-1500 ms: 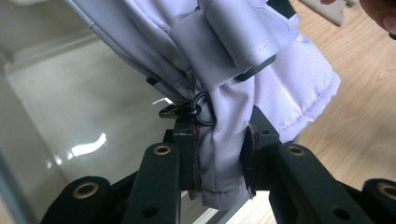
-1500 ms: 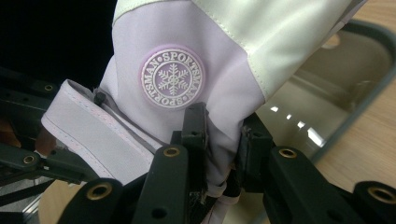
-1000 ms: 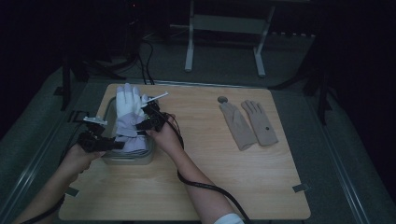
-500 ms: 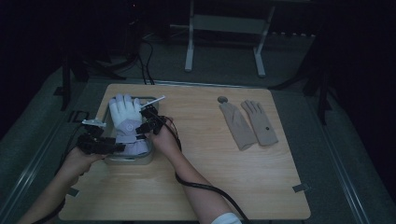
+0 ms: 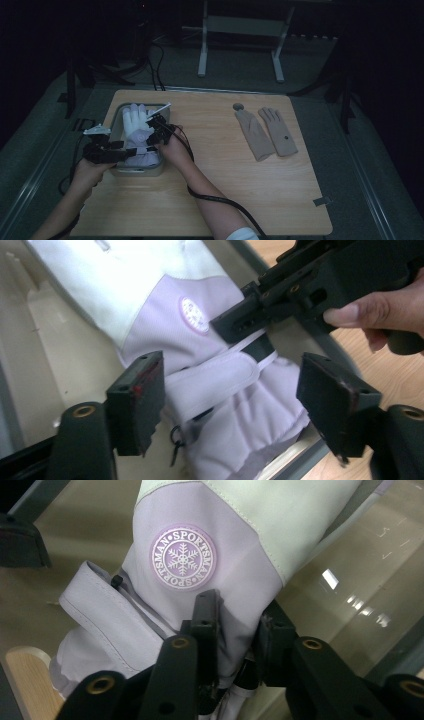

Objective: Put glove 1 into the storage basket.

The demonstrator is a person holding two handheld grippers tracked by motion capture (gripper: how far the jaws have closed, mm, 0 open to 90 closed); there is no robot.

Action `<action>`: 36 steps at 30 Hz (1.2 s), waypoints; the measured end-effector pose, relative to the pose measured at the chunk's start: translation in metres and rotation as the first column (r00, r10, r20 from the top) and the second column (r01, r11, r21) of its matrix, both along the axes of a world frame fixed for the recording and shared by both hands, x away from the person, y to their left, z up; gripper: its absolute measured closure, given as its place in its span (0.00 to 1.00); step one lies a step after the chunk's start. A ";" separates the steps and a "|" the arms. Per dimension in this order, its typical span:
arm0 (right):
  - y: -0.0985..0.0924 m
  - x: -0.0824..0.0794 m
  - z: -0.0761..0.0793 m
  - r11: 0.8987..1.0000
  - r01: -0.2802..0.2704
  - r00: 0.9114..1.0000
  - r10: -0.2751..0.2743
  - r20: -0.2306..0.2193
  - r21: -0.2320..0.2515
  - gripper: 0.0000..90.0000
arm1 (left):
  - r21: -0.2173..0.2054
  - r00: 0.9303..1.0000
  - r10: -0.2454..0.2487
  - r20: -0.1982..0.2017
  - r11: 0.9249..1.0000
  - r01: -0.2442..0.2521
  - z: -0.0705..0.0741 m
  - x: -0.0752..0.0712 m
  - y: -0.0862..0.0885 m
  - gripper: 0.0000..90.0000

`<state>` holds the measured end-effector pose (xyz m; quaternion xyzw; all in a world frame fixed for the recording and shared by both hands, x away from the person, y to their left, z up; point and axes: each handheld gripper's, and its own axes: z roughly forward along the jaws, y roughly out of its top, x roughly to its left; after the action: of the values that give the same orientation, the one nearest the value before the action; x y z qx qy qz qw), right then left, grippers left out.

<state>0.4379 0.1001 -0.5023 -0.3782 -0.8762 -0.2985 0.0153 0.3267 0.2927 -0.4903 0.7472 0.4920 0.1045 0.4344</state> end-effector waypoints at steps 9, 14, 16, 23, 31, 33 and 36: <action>-0.020 -0.005 0.025 0.996 -0.069 0.987 0.059 0.152 0.062 0.33 | 0.027 0.997 0.024 0.074 0.999 -0.026 -0.005 -0.004 -0.014 0.19; -0.038 -0.010 0.035 0.989 -0.102 0.982 0.083 0.168 0.105 0.21 | 0.030 0.995 0.000 0.098 1.000 -0.003 -0.006 -0.007 -0.026 0.19; -0.045 -0.012 0.038 0.990 -0.096 0.982 0.076 0.173 0.107 0.21 | 0.025 0.995 -0.011 0.101 1.000 0.009 -0.005 -0.007 -0.032 0.19; -0.071 -0.019 0.041 0.990 -0.096 0.980 0.075 0.187 0.106 0.18 | 0.013 0.990 -0.055 0.131 0.998 0.054 0.001 -0.010 -0.054 0.19; -0.106 -0.024 0.038 0.992 -0.070 0.980 0.048 0.195 0.109 0.18 | -0.004 0.983 -0.122 0.138 0.992 0.123 0.005 -0.015 -0.079 0.19; -0.114 -0.024 0.037 0.992 -0.063 0.980 0.041 0.194 0.111 0.18 | -0.018 0.979 -0.137 0.149 0.990 0.142 0.007 -0.019 -0.087 0.19; -0.128 -0.025 0.035 0.993 -0.053 0.979 0.030 0.201 0.110 0.18 | -0.031 0.973 -0.164 0.162 0.985 0.171 0.010 -0.025 -0.097 0.19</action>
<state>0.4129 -0.0276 -0.4676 -0.3265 -0.8625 -0.3840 -0.0443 0.3020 0.1957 -0.4806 0.7655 0.3934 0.1157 0.4959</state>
